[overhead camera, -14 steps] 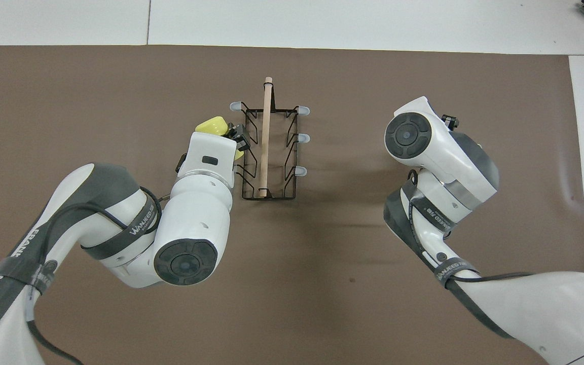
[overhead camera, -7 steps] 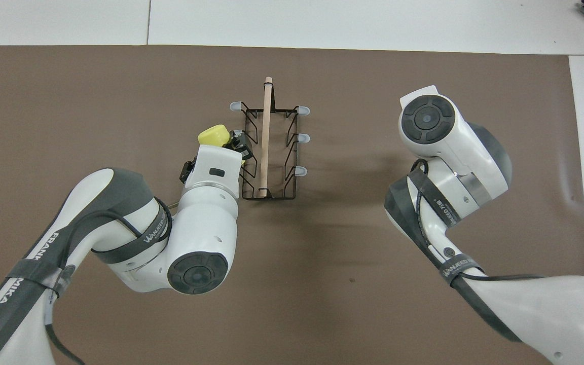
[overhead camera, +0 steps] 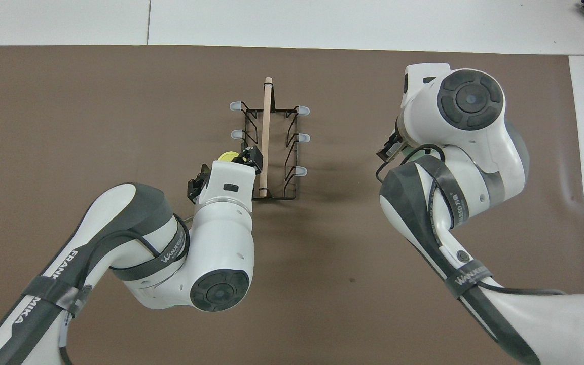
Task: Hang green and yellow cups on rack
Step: 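Hang the yellow cup on a peg while the right gripper carries the green cup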
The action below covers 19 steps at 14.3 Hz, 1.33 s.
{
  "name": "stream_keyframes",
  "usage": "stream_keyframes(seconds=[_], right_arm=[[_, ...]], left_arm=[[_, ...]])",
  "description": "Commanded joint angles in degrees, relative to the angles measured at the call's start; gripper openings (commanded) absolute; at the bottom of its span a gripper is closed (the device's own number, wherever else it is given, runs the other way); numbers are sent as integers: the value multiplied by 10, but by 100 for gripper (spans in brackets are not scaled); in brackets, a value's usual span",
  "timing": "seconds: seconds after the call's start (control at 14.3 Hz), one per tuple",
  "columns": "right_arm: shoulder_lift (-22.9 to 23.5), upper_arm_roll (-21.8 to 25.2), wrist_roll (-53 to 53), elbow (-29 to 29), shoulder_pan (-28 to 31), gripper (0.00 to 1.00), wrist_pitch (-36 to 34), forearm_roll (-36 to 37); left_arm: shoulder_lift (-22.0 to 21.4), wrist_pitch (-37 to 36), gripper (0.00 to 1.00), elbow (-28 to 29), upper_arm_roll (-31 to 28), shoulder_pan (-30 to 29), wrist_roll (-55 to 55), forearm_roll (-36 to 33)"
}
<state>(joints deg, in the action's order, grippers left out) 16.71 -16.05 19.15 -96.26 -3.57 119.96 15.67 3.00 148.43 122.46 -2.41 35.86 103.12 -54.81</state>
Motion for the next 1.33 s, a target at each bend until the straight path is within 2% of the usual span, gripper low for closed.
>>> stream_keyframes(seconds=[0.0, 0.14, 0.35, 0.49, 0.84, 1.12, 1.26], right_arm=[[-24, -17, -31, -9, 2, 0, 29, -23], [-29, -19, -41, -13, 3, 0, 82, -64], [-40, -19, -30, -18, 3, 0, 153, -163], [-42, -26, -25, -33, 3, 0, 219, -189], [-41, -60, 12, -85, 0, 0, 401, -338], [-42, -105, 56, -119, -8, 0, 515, -461], [-42, -114, 56, -156, -22, 0, 606, -470]], left_arm=[[-20, -24, 100, -3, -6, 10, -2, -10], [-30, -24, 100, -4, -8, 4, -44, -6], [-34, -23, 100, -16, -8, -35, -142, 28], [-36, -24, 100, -33, -8, -69, -236, 79], [-56, -48, 100, -50, -8, -147, -470, 202], [-84, -84, 100, -50, -11, -199, -682, 347], [-100, -118, 100, -51, -17, -221, -780, 402]])
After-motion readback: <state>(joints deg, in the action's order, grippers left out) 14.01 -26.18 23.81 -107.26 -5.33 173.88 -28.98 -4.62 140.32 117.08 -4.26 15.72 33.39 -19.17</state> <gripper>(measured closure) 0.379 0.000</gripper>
